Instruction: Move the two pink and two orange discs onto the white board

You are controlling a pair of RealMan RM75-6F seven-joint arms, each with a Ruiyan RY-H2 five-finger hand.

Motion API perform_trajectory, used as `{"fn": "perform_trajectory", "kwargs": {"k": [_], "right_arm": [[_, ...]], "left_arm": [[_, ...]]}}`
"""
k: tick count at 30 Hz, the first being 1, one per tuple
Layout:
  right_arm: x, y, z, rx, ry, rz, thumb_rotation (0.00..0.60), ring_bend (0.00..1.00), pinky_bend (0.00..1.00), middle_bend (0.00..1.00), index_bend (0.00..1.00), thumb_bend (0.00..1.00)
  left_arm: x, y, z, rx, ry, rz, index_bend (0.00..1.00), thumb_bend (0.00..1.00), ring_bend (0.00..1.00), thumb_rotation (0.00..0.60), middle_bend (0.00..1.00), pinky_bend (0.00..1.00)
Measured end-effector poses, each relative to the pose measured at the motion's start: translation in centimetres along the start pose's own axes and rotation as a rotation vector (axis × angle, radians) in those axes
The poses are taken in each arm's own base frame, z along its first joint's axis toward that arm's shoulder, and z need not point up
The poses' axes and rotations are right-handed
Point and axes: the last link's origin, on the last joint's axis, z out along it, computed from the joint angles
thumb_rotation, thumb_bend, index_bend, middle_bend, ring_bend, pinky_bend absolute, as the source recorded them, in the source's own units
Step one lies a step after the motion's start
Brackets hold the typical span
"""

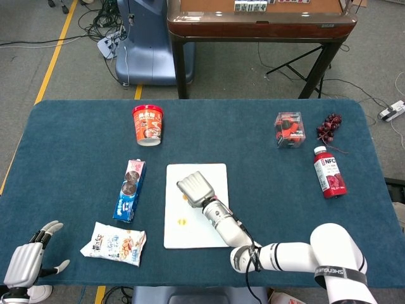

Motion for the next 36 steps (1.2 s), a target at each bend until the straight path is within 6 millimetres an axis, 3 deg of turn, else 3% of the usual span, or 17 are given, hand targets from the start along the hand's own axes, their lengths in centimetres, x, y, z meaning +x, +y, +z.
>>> {"fn": "perform_trajectory", "kwargs": {"k": [4, 8, 16, 24, 27, 30, 32, 36], "right_arm": [[0.0, -0.1, 0.1, 0.003, 0.005, 0.007, 0.6, 1.0, 1.0, 1.0, 0.4, 0.04], [0.1, -0.1, 0.1, 0.003, 0.013, 0.009, 0.6, 1.0, 1.0, 1.0, 0.38, 0.01], [0.3, 1.4, -0.4, -0.027, 0.032, 0.009, 0.6, 1.0, 1.0, 1.0, 0.38, 0.01], [1.6, 5.5, -2.8, -0.113, 0.105, -0.004, 0.6, 0.97, 1.0, 1.0, 0.38, 0.07], [2.0, 7.5, -4.2, -0.15, 0.132, -0.013, 0.6, 0.89, 0.99, 0.94, 0.39, 0.09], [2.3, 9.6, -6.1, -0.19, 0.155, -0.021, 0.6, 0.78, 0.94, 0.79, 0.39, 0.1], [2.2, 11.1, -7.5, -0.219, 0.166, -0.023, 0.6, 0.7, 0.88, 0.69, 0.39, 0.11], [1.7, 14.0, -10.6, -0.269, 0.177, -0.028, 0.6, 0.58, 0.75, 0.58, 0.39, 0.11]], "left_arm": [[0.0, -0.1, 0.0, 0.003, -0.001, -0.001, 0.22, 0.09, 0.21, 0.6, 0.16, 0.61], [0.1, 0.0, 0.0, 0.0, 0.001, -0.001, 0.22, 0.09, 0.21, 0.6, 0.16, 0.61], [0.2, 0.1, 0.1, -0.002, 0.005, -0.001, 0.22, 0.09, 0.21, 0.6, 0.16, 0.61], [0.3, 0.6, 0.5, -0.017, 0.012, 0.0, 0.22, 0.09, 0.21, 0.6, 0.16, 0.61], [0.4, 0.9, 0.7, -0.026, 0.015, 0.002, 0.22, 0.09, 0.21, 0.6, 0.16, 0.61], [0.7, 1.4, 1.0, -0.038, 0.025, 0.0, 0.22, 0.09, 0.21, 0.6, 0.16, 0.61], [1.0, 1.7, 1.3, -0.05, 0.032, 0.004, 0.22, 0.09, 0.21, 0.6, 0.16, 0.61], [1.5, 2.3, 1.8, -0.071, 0.042, 0.014, 0.22, 0.09, 0.21, 0.6, 0.16, 0.61]]}}
